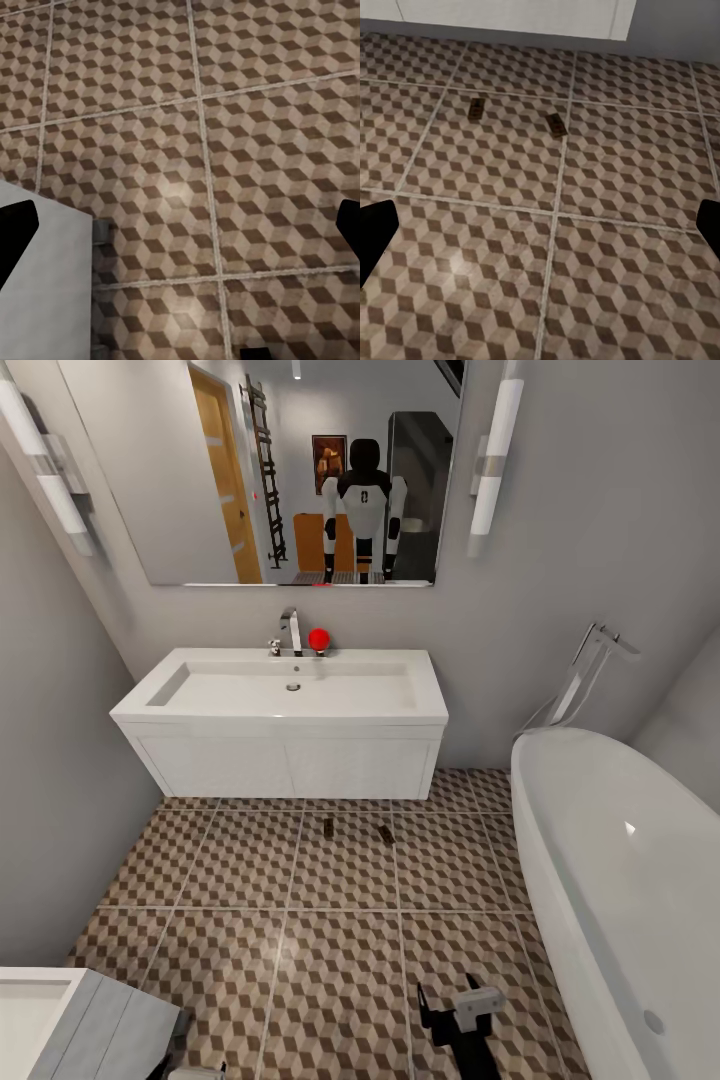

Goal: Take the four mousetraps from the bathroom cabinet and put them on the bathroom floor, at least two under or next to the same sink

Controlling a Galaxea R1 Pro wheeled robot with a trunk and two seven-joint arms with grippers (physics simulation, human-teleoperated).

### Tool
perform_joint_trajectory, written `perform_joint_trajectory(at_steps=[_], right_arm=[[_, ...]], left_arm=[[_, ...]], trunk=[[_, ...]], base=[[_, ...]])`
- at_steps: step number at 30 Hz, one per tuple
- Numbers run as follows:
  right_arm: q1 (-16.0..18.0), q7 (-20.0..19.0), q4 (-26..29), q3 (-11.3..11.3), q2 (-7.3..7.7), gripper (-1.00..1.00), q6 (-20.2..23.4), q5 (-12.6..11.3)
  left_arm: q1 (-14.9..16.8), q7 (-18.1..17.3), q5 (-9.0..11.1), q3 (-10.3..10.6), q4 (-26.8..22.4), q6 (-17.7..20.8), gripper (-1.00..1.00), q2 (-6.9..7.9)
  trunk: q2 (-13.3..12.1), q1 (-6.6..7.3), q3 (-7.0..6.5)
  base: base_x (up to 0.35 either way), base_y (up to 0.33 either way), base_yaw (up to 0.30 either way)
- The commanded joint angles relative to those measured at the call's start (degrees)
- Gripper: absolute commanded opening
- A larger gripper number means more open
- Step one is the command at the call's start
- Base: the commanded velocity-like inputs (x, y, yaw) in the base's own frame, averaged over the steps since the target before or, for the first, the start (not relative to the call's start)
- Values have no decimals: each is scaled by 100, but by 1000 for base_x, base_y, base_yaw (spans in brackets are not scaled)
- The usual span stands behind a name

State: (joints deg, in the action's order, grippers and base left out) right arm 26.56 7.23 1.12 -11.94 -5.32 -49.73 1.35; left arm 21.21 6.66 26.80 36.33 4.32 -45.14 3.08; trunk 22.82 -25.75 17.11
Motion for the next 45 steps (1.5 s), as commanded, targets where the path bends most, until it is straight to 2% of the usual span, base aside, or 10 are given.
perform_joint_trajectory(at_steps=[1, 5, 12, 18, 23, 30, 45], right_arm=[[5, 58, -6, -43, -6, 100, -10, 11], [6, 61, -6, -44, -16, 100, -10, 8], [7, 72, -6, -45, -18, 100, 47, 6], [7, 67, -6, -38, -14, 100, 404, 6], [7, 60, -6, -36, -9, 100, 670, 6], [7, 59, -6, -36, -10, 100, 740, 6], [5, 59, -6, -36, -4, 100, 753, 6]], left_arm=[[6, 35, 3, 48, 15, -21, 100, -12], [6, 35, 1, 49, 10, -22, 100, -90], [6, 43, 7, 43, 11, -18, 100, -126], [6, 51, 9, 41, 15, -7, 100, -127], [6, 49, 9, 37, 16, 240, 100, -112], [6, 43, 10, 39, 16, 522, 100, -107], [6, 29, 10, 41, 16, 584, 100, -112]], trunk=[[10, -3, 10], [10, -3, 10], [10, -3, 10], [10, -3, 10], [10, -3, 10], [10, -3, 10], [10, -3, 10]], base=[[0, 0, 0], [0, 0, 0], [0, 0, 0], [0, 0, 0], [0, 0, 0], [0, 0, 0], [0, 0, 0]])
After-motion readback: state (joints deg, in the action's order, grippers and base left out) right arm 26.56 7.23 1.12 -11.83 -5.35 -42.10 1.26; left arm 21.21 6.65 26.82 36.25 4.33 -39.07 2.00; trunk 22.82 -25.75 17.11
